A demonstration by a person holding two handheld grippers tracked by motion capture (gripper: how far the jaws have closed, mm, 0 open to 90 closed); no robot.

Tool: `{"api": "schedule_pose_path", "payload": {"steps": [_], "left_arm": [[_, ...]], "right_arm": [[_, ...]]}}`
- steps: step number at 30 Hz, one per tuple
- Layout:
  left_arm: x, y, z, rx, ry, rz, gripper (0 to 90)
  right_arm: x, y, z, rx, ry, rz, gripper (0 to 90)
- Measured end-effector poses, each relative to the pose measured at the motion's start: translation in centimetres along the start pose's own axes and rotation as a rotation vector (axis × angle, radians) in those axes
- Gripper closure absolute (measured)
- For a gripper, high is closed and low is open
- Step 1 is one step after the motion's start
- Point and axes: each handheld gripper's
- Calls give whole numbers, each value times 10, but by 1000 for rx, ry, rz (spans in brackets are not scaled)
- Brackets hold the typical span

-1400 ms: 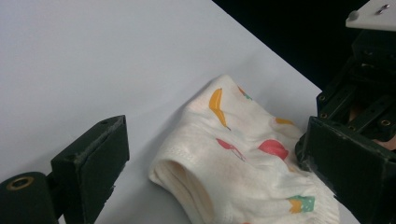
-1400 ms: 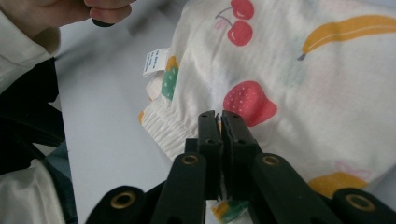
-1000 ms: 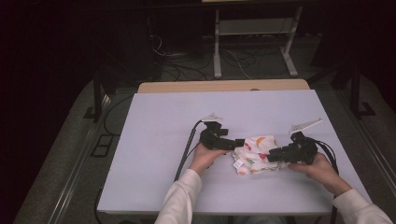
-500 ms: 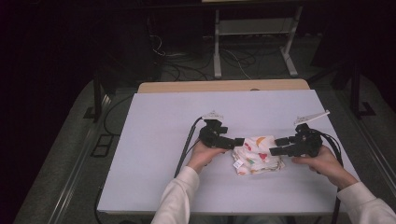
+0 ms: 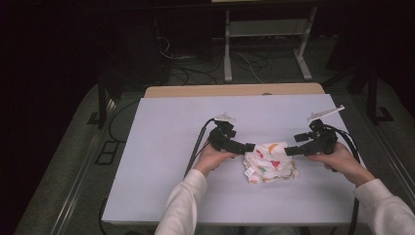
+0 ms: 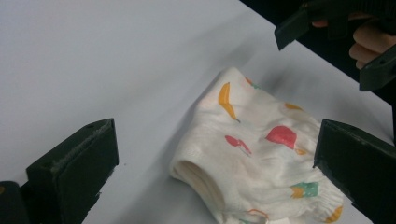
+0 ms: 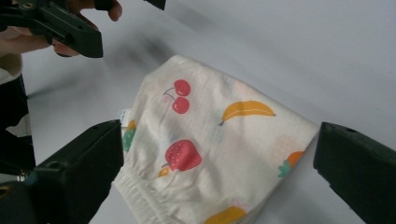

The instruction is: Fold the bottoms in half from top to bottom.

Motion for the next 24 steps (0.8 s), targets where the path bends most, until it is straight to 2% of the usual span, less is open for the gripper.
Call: {"api": "schedule_pose_path", "payload": {"steps": [3, 12, 20, 24], "left_arm": [[-2, 0, 2, -13, -9, 13, 0], [-2, -7, 10, -26, 2, 15, 0], [0, -17, 20, -23, 30, 22, 0], [1, -21, 25, -23, 48, 22, 0]], "right_arm": [[-3, -1, -6, -2, 0, 1, 0], [-3, -8, -22, 3, -13, -21, 0], [1, -15, -33, 8, -31, -29, 0], [2, -18, -36, 26, -35, -26, 0]]}}
Point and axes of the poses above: each handheld gripper's, and its own axes: y roughly backward along the jaws, x roughly out of its underside, z roughly to its left, and after that the axes turned 14 degrees about y, right-handed
